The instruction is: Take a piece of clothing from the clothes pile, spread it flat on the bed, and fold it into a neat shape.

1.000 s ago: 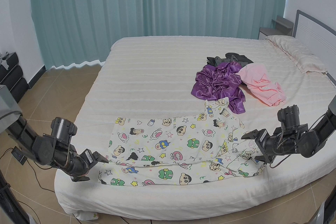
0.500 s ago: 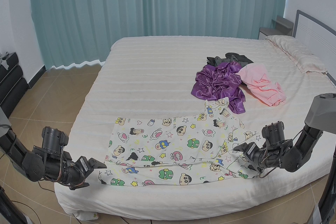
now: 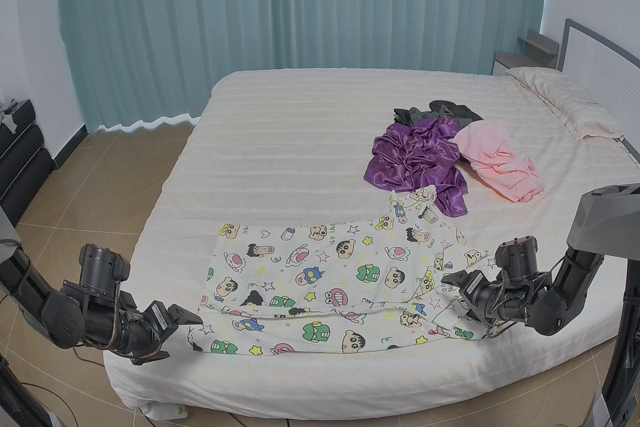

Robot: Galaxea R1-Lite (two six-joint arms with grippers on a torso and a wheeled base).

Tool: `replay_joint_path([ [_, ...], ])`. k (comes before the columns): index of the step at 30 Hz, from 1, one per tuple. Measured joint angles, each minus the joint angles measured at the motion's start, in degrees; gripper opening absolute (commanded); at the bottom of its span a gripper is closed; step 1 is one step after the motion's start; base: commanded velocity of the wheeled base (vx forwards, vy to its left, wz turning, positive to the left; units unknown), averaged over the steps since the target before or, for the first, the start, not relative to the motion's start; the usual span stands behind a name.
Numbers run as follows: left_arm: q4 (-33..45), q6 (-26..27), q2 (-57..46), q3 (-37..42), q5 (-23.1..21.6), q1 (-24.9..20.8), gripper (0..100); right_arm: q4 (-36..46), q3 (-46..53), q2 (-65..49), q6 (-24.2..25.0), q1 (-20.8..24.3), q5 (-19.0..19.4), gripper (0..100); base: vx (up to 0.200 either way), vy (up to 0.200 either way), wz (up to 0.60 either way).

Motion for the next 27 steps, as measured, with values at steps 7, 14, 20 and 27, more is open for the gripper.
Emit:
replay_joint_path([
  [7, 0.00, 0.00, 0.00, 0.02, 0.02, 0.00, 100, -0.49, 0.00, 1.34, 0.07, 0.11, -0.27, 0, 0.000, 0.000, 0.00],
  [14, 0.00, 0.00, -0.09, 0.00, 0.07, 0.00, 100, -0.44, 0.22, 1.56, 0.05, 0.04, -2.26, 0, 0.000, 0.000, 0.00],
  [20, 0.00, -0.02, -0.20, -0.02, 0.09, 0.00, 100, -0.44, 0.94, 1.07, 0.05, 0.11, -3.51, 0, 0.000, 0.000, 0.00],
  [27, 0.00, 0.00, -0.20, 0.02, 0.07, 0.00, 100, -0.51, 2.44, -0.65, 0.07, 0.22, -3.89, 0, 0.000, 0.000, 0.00],
])
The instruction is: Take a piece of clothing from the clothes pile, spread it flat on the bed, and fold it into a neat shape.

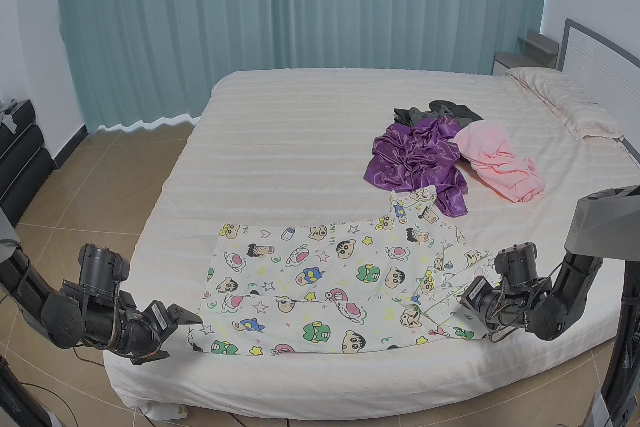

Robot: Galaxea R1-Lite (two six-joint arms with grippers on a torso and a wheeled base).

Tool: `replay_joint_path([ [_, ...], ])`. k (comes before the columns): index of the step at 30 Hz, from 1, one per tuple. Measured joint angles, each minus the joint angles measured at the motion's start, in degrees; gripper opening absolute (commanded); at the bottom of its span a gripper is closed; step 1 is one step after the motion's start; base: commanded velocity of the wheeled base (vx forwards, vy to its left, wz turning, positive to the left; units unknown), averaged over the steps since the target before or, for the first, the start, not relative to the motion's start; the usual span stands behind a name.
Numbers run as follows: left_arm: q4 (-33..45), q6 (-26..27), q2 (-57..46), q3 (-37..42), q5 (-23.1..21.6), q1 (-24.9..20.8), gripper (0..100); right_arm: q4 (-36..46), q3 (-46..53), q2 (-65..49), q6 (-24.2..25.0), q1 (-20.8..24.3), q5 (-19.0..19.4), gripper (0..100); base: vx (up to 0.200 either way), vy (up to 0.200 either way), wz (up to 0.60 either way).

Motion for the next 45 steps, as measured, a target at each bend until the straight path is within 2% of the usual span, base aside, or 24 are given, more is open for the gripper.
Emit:
replay_joint_path([
  [11, 0.00, 0.00, 0.11, 0.00, -0.07, 0.00, 100, 0.29, 5.64, -7.88, 0.00, 2.82, -0.89, 0, 0.000, 0.000, 0.00],
  [18, 0.00, 0.00, 0.15, -0.02, -0.07, 0.00, 100, 0.02, 9.50, -10.06, -0.30, 6.14, -7.95, 0, 0.000, 0.000, 0.00],
  [29, 0.00, -0.02, 0.26, 0.01, -0.07, 0.00, 100, 0.13, 12.35, -12.86, -2.13, 12.46, -13.29, 0, 0.000, 0.000, 0.00],
  [30, 0.00, 0.00, 0.28, 0.01, -0.07, -0.02, 100, 0.33, 12.46, -13.17, -2.38, 12.93, -13.71, 100, 0.000, 0.000, 0.00],
  [41, 0.00, 0.00, 0.56, 0.00, -0.10, 0.00, 100, 0.71, 16.66, -16.64, -2.76, 17.20, -14.02, 100, 0.000, 0.000, 0.00],
  [45, 0.00, 0.00, 0.76, 0.00, -0.07, 0.00, 100, 0.68, 16.92, -18.54, -3.08, 18.20, -13.01, 100, 0.000, 0.000, 0.00],
])
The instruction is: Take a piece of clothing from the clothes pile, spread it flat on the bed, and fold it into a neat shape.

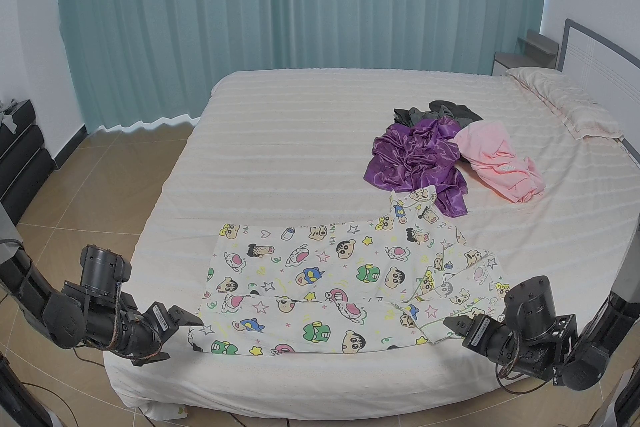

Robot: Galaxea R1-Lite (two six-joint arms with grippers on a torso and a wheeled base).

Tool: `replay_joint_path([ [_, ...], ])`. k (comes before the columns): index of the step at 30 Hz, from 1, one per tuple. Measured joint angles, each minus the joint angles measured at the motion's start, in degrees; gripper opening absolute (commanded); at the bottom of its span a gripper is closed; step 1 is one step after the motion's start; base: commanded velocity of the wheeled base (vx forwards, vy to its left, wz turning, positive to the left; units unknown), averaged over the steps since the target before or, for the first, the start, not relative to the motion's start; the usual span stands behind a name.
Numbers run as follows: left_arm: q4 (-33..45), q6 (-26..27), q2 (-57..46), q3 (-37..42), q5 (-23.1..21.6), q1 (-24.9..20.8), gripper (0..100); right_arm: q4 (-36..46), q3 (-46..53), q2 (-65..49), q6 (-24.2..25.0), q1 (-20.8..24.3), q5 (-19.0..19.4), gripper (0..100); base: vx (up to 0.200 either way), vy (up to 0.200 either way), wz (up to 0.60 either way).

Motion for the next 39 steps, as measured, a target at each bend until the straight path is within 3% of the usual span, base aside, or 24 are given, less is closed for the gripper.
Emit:
replay_joint_path([
  [9, -0.09, -0.02, 0.11, -0.07, 0.05, -0.04, 100, 1.61, -8.94, 2.15, -0.22, 0.27, 7.63, 100, 0.000, 0.000, 0.00],
  [18, -1.29, 0.00, 0.27, -0.05, 0.05, -0.06, 100, 12.07, -25.39, 10.33, -0.26, 0.02, 14.56, 100, 0.000, 0.000, 0.00],
  [28, -1.65, 0.05, 0.94, -0.05, 0.07, -0.06, 100, 20.29, -37.88, 19.81, -0.59, 0.62, 15.13, 100, 0.000, 0.000, 0.00],
  [39, -1.69, 0.09, 1.40, -0.11, 0.09, -0.02, 100, 20.77, -44.82, 24.58, -0.74, -0.52, 12.09, 100, 0.000, 0.000, 0.00],
])
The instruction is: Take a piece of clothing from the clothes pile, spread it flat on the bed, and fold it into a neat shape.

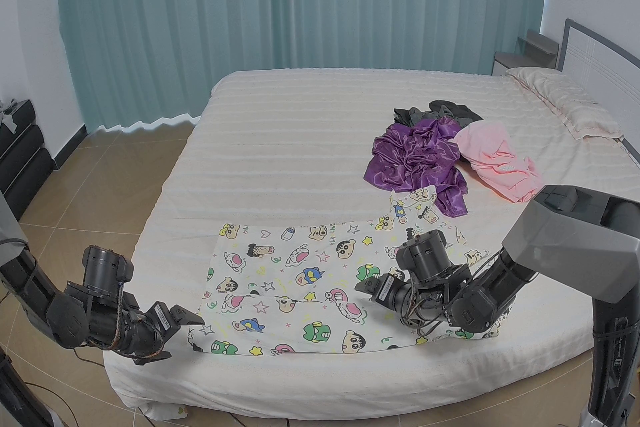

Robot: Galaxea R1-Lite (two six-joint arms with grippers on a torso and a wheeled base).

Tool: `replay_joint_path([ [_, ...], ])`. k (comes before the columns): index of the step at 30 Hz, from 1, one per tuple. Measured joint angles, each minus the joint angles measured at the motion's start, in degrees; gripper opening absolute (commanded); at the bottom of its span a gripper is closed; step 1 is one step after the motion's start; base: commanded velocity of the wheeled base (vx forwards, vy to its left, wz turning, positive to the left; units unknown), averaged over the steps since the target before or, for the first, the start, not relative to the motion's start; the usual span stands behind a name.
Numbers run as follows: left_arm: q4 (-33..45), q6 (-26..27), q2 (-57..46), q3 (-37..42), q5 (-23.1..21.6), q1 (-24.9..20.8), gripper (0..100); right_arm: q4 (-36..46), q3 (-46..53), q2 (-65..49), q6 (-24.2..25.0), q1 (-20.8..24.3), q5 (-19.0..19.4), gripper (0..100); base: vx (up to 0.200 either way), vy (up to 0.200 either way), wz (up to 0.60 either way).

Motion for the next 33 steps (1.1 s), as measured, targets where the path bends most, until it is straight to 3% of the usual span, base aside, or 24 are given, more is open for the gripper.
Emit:
replay_joint_path([
  [17, 0.00, 0.16, 0.80, -0.21, 0.05, 0.13, 100, 0.27, 1.72, -5.12, 0.44, -0.22, 0.68, 100, 0.000, 0.000, 0.00],
  [33, 0.02, 0.18, 0.88, 0.01, -0.09, 0.11, 100, -4.79, 24.23, -19.13, 0.55, -3.45, 0.04, 100, 0.000, 0.000, 0.00],
])
